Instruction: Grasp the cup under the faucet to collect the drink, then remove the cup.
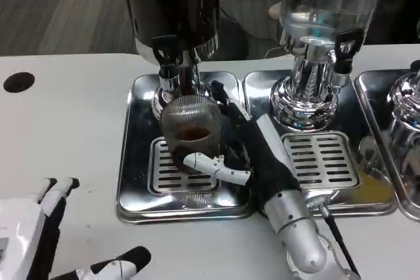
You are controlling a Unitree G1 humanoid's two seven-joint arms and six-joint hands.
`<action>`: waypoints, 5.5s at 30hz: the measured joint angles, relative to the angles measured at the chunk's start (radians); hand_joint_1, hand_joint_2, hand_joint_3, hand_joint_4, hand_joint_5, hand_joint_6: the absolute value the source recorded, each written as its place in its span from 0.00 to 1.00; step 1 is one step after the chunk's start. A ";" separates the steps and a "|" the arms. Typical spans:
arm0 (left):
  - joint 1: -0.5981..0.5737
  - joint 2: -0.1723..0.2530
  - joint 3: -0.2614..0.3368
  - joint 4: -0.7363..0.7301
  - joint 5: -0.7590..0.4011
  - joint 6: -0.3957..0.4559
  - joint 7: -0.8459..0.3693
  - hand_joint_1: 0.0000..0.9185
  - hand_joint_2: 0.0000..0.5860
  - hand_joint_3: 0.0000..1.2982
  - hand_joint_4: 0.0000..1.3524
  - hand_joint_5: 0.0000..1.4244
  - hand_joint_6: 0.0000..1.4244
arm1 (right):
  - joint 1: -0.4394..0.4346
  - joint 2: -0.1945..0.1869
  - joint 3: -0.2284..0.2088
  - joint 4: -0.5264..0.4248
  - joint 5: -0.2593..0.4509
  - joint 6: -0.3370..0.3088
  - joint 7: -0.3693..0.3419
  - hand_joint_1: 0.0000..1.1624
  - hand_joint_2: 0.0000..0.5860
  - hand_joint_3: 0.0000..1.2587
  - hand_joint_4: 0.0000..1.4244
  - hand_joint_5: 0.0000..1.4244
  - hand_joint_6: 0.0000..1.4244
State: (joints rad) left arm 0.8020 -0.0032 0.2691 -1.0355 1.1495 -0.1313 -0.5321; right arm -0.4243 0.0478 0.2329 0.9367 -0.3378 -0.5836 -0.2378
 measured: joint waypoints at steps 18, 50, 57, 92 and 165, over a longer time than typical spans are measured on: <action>-0.018 0.000 0.101 0.000 -0.078 -0.046 -0.022 0.00 0.16 0.13 0.01 0.13 0.31 | -0.027 0.031 0.018 0.083 -0.013 -0.017 -0.070 0.51 0.12 0.08 0.08 0.09 0.01; -0.004 -0.053 0.225 0.000 -0.159 -0.183 -0.023 0.00 0.19 0.15 0.02 0.13 0.31 | -0.028 0.060 0.025 0.092 -0.029 -0.017 -0.147 0.53 0.15 0.21 0.17 0.16 0.05; -0.015 -0.054 0.225 0.000 -0.159 -0.192 -0.026 0.00 0.20 0.15 0.02 0.13 0.31 | -0.028 0.059 0.025 0.091 -0.029 -0.017 -0.150 0.55 0.16 0.23 0.17 0.17 0.05; -0.038 -0.056 0.148 -0.001 -0.116 -0.158 -0.049 0.00 0.20 0.15 0.03 0.13 0.32 | 0.066 -0.008 0.018 -0.092 -0.025 -0.022 -0.083 0.60 0.13 0.30 0.22 0.23 0.09; -0.023 -0.018 -0.005 -0.003 -0.036 -0.027 -0.045 0.00 0.21 0.15 0.03 0.13 0.34 | 0.281 -0.072 -0.019 -0.472 -0.008 0.103 0.086 0.58 0.07 0.34 0.29 0.31 0.17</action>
State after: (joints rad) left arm 0.7788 -0.0208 0.2639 -1.0380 1.1133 -0.1578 -0.5776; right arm -0.1437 -0.0244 0.2136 0.4643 -0.3459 -0.4810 -0.1521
